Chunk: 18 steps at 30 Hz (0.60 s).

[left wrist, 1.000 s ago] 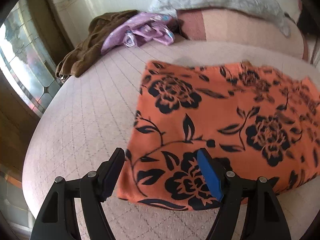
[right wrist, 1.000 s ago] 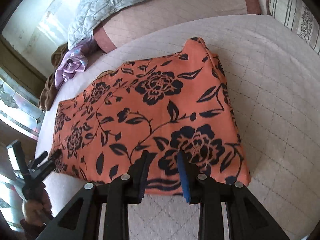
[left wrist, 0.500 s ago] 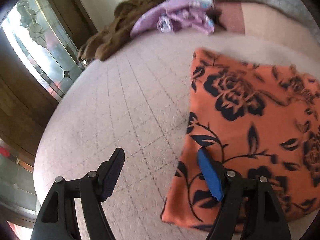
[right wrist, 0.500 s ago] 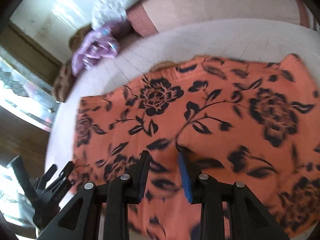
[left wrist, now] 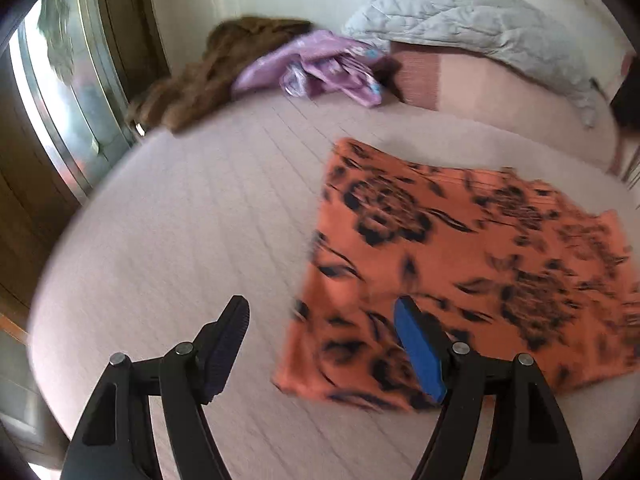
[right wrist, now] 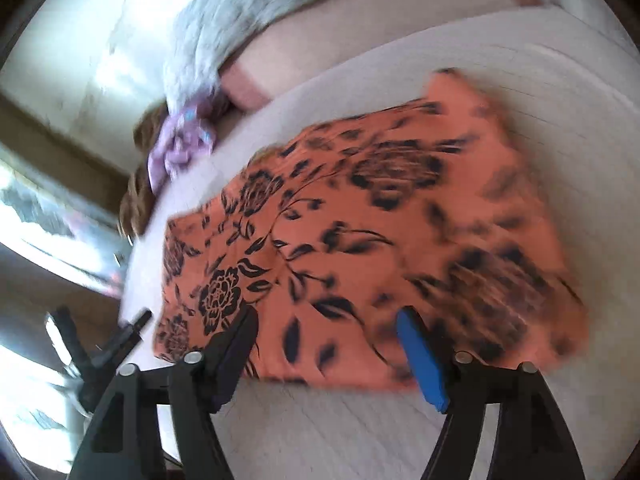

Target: Fold small clothes

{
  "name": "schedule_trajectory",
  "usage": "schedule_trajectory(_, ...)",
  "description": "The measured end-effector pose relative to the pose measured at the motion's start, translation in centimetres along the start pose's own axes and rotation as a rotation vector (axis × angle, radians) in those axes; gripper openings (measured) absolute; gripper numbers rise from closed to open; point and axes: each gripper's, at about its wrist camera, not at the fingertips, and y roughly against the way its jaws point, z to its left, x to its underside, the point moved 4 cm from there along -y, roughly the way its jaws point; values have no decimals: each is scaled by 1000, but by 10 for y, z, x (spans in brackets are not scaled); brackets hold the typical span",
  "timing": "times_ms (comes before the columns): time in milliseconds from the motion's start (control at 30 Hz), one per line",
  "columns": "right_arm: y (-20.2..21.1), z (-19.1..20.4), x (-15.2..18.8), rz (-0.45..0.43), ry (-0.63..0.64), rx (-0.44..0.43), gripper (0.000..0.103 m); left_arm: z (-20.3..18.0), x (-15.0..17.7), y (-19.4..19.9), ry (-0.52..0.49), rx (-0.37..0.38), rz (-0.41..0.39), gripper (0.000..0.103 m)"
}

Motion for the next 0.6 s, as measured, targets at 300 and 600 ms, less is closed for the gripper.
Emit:
schedule_trajectory(300, 36, -65, 38, -48, -253, -64, 75, -6, 57, -8, 288, 203, 230, 76)
schedule_trajectory(600, 3, -92, 34, -53, -442, -145, 76, 14, 31, -32, 466, 214, 147, 76)
